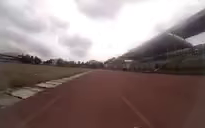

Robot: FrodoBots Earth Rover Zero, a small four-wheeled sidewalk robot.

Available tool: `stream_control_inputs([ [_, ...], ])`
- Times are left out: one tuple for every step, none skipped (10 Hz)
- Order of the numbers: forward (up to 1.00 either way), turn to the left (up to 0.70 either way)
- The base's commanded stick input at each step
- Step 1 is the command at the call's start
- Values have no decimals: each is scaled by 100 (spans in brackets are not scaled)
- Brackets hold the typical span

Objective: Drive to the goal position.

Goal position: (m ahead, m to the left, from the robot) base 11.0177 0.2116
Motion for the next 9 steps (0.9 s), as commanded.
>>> stream_control_inputs([
  [100,0],
  [100,0],
  [100,0],
  [100,0],
  [100,0],
  [100,0],
  [100,0],
  [100,0],
  [100,0],
])
